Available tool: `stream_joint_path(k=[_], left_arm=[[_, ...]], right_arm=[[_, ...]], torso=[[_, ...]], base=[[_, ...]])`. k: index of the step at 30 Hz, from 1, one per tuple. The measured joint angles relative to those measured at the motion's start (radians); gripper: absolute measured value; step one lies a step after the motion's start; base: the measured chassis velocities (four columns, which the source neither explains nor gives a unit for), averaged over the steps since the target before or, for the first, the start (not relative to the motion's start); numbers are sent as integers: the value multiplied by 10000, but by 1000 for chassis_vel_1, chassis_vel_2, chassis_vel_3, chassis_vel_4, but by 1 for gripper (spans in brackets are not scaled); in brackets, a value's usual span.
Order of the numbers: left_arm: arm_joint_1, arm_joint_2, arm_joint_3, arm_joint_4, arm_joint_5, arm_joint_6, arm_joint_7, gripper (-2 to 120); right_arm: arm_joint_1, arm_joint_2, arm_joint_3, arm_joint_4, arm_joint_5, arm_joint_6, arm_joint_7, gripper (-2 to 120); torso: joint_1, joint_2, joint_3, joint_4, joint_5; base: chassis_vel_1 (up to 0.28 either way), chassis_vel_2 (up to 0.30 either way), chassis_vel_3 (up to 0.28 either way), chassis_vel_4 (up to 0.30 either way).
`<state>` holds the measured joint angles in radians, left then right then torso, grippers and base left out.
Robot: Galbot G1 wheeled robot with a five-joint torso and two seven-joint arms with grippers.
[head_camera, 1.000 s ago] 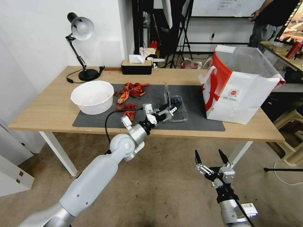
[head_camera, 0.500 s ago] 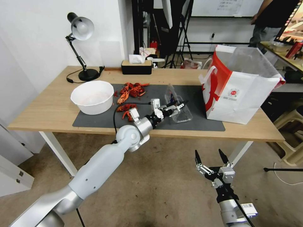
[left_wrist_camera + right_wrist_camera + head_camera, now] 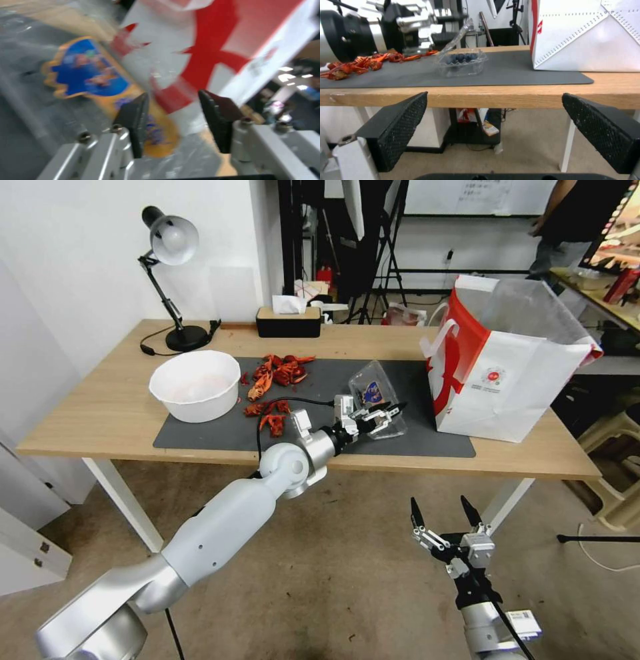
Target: Close the takeout container lid, then place the container into the takeout bag.
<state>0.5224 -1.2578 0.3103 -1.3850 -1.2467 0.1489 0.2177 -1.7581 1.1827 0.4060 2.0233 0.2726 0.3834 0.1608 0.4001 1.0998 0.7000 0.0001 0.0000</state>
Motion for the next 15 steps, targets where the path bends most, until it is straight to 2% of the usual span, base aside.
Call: stream_joint_path(k=[2,3,6,7,10,15], left_arm=[[-51,22,46,18,314,119,-565,29],[-51,22,46,18,314,119,-565,29],[-75,68,106,2,794,273,-880,16],[-75,68,106,2,794,273,-880,16],[-80,116,212,-37,1243,365,-1002,2],[-124,181,343,-127,1703,438,-1085,0]], right_arm=[[7,1,-17,0,4,0,-14,100],[7,1,-17,0,4,0,-14,100],[26,9,-48,-1,10,0,-25,100],[26,9,-48,-1,10,0,-25,100],[60,-2,-47,23,70,-3,-54,100],[162,-86,85,227,322,-153,-122,100]], torso=[[-1,0,0,0,0],[-1,0,0,0,0],[0,1,0,0,0],[0,1,0,0,0],[0,1,0,-1,0],[0,1,0,0,0]], base=[[0,0,0,0],[0,0,0,0],[0,0,0,0],[0,0,0,0],[0,0,0,0],[0,0,0,0]])
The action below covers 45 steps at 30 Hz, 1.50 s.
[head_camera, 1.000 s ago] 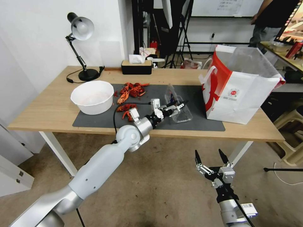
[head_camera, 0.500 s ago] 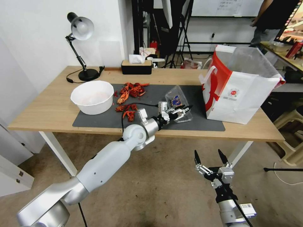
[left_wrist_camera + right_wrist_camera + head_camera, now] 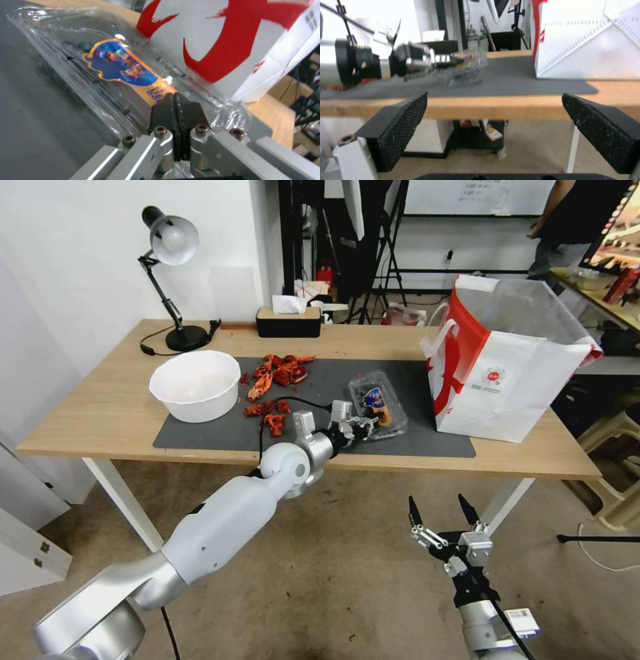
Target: Close the takeout container lid, then place the container into the takeout bag.
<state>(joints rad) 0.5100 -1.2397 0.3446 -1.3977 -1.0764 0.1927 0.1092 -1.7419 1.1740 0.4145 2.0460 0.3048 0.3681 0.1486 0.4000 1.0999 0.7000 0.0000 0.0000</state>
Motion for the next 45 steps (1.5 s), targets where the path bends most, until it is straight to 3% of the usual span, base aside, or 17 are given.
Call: stream_joint_path(k=[6,10,15,16,20,22,24,35,45], left_arm=[[-101,81,148,-84,204,63,-70,0],[-122,106,195,-88,227,65,-87,0],[-122,165,198,-89,226,61,-91,0],[-122,165,198,-89,226,61,-91,0],[-122,237,191,-145,154,56,-107,0],[-123,246,187,-149,147,56,-108,0],[-123,289,177,-170,99,56,-111,0],[-170,328,139,-91,-9,41,-130,0],[-252,213,242,29,-14,11,-108,0]], right_arm=[[240,-275,359,411,990,-530,-180,100],[586,-593,698,726,2356,-1095,-360,100],[1557,-1265,1157,1100,5433,-2246,-433,100],[1557,-1265,1157,1100,5433,-2246,-433,100],[3144,-1878,1103,1069,8738,-3237,398,100],[3362,-1936,1058,1005,9058,-3364,506,100],[4441,-2164,770,614,10269,-4075,1006,100],[7289,-2920,-752,-806,11043,-6213,1508,100],[8891,-3277,-1920,-1798,10428,-7446,1750,100]], torso=[[0,2,0,0,1],[0,2,0,0,1],[0,2,-1,0,2],[0,2,-1,0,2],[1,2,0,2,-1],[1,2,0,0,0],[1,2,0,-1,1],[1,1,1,1,-1],[1,1,0,-1,1]], base=[[0,0,0,0],[0,0,0,0],[0,0,0,0],[0,0,0,0],[0,0,0,0],[0,0,0,0],[0,0,0,0],[0,0,0,0],[0,0,0,0]])
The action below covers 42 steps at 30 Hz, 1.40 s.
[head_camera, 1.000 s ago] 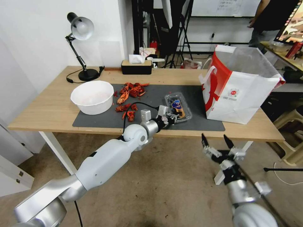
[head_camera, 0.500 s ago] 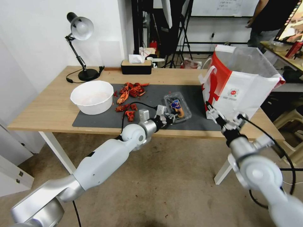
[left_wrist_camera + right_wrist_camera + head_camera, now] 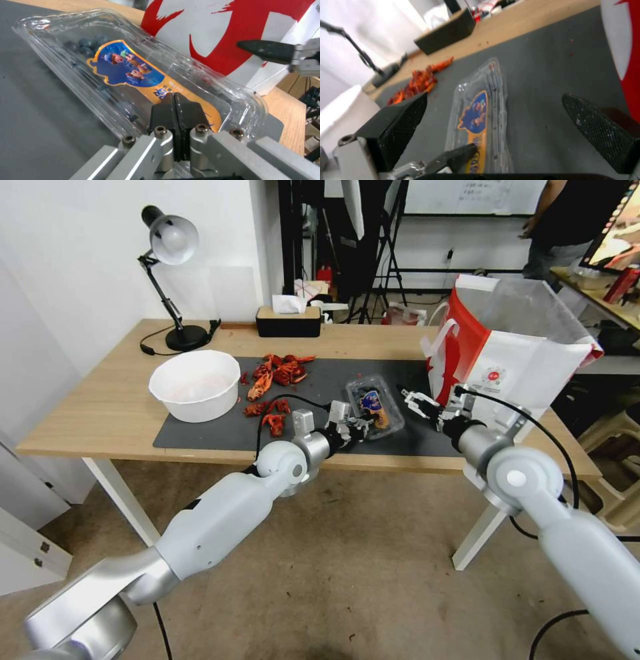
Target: Close the takeout container lid, then place the container into the takeout bag.
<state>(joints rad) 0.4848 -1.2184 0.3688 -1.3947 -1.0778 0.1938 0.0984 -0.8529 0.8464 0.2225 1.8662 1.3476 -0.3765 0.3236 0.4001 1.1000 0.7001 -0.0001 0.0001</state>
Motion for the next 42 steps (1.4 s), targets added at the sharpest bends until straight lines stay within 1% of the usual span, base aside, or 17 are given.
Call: stream_joint_path(k=[2,4,5,7,8,10,11,13,15,17,25,31,33,35,37,41,42], left_arm=[[-12,-13,13,18,0,0,0,0],[-19,-29,30,26,0,-2,-8,0],[-19,-29,30,26,0,-2,-8,0],[-19,-23,50,26,-1,-5,-22,0],[-19,-23,50,26,-1,-5,-22,0],[-20,9,52,25,-3,-8,-23,0],[-20,9,52,25,-3,-8,-23,0],[-21,39,47,27,-21,-13,-23,0],[-21,42,45,28,-22,-14,-23,0],[-21,61,17,39,-31,-17,-15,0],[-9,21,-17,117,-65,-56,23,0],[-4,13,-55,121,-71,-58,24,0],[-3,58,-79,120,-84,-65,30,0],[-4,70,-90,120,-89,-66,34,0],[-3,92,-126,120,-100,-73,40,0],[3,101,-147,114,-107,-81,40,0],[12,106,-151,106,-110,-91,40,0]], right_arm=[[293,-37,-194,-192,4,-261,5,100],[834,-50,-472,-517,188,-828,30,100],[834,-50,-472,-517,188,-828,30,100],[1483,5,-761,-897,632,-1606,187,100],[1483,5,-761,-897,632,-1606,187,100],[2017,118,-991,-1266,930,-2291,390,100],[2017,118,-991,-1266,930,-2291,390,100],[2430,254,-1237,-1550,1213,-3019,720,100],[2492,274,-1277,-1590,1267,-3112,773,100],[2857,409,-1619,-1858,1604,-3540,1182,100],[3597,874,-2431,-2569,1976,-3645,1575,100],[3835,1019,-2748,-2817,2016,-3636,1656,98],[3936,1076,-2837,-2933,2136,-3621,1685,89],[3961,1083,-2862,-2951,2190,-3620,1716,86],[4004,1106,-2911,-2994,2313,-3614,1803,77],[4008,1128,-2921,-3034,2331,-3608,1826,70],[4010,1146,-2921,-3056,2362,-3603,1856,65]], torso=[[0,0,0,-1,-1],[-1,0,0,0,0],[-1,0,0,0,0],[-1,0,0,0,-1],[-1,0,0,0,-1],[-1,0,-1,1,-3],[-1,0,-1,1,-3],[-1,0,0,0,-1],[0,0,0,1,0],[-1,0,0,0,-2],[-1,0,-1,2,-1],[-1,0,0,0,-2],[-1,0,-1,-1,-2],[-1,0,0,0,-1],[0,0,-1,1,-1],[0,0,0,0,0],[0,0,0,0,-1]], base=[[0,0,0,0],[0,0,0,0],[0,0,0,0],[0,0,0,0],[0,0,0,0],[0,0,0,0],[0,0,0,0],[0,0,0,0],[0,0,0,0],[0,0,0,0],[0,0,0,0],[0,0,0,0],[0,0,0,0],[0,0,0,0],[0,0,0,0],[0,0,0,0],[0,0,0,0]])
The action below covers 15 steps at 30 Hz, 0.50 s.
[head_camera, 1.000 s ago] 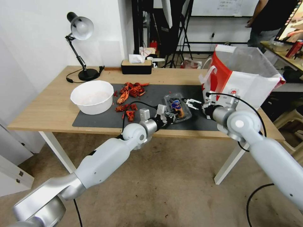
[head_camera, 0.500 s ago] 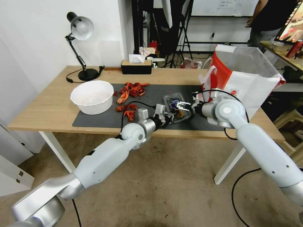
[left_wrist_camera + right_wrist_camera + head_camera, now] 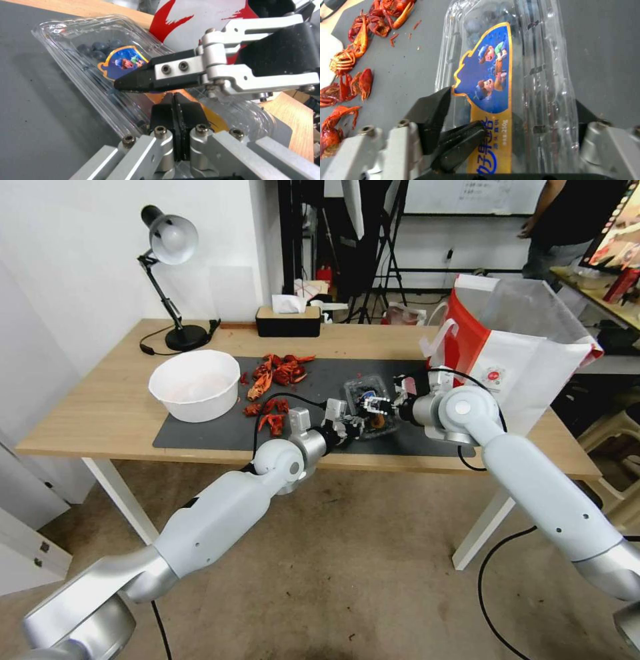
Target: Close the takeout container lid, then place the container into the takeout bag.
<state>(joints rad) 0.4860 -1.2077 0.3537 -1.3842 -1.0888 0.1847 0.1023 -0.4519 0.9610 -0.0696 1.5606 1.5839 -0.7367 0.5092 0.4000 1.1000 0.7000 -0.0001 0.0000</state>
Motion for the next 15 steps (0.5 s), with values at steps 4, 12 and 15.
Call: stream_joint_path(k=[4,12,15], left_arm=[[26,17,-23,-20,-2,-11,0,0],[47,46,-41,-59,-16,-23,0,0],[47,53,-64,-64,-30,-37,-3,0]], right_arm=[[-13,8,38,-13,77,11,44,53],[-146,-32,171,-3,108,45,29,27],[-161,-39,197,-10,110,50,28,18]], torso=[[0,0,0,2,0],[-1,0,-1,2,0],[-1,0,-1,1,0]], base=[[0,0,0,0],[0,0,0,0],[0,0,0,0]])
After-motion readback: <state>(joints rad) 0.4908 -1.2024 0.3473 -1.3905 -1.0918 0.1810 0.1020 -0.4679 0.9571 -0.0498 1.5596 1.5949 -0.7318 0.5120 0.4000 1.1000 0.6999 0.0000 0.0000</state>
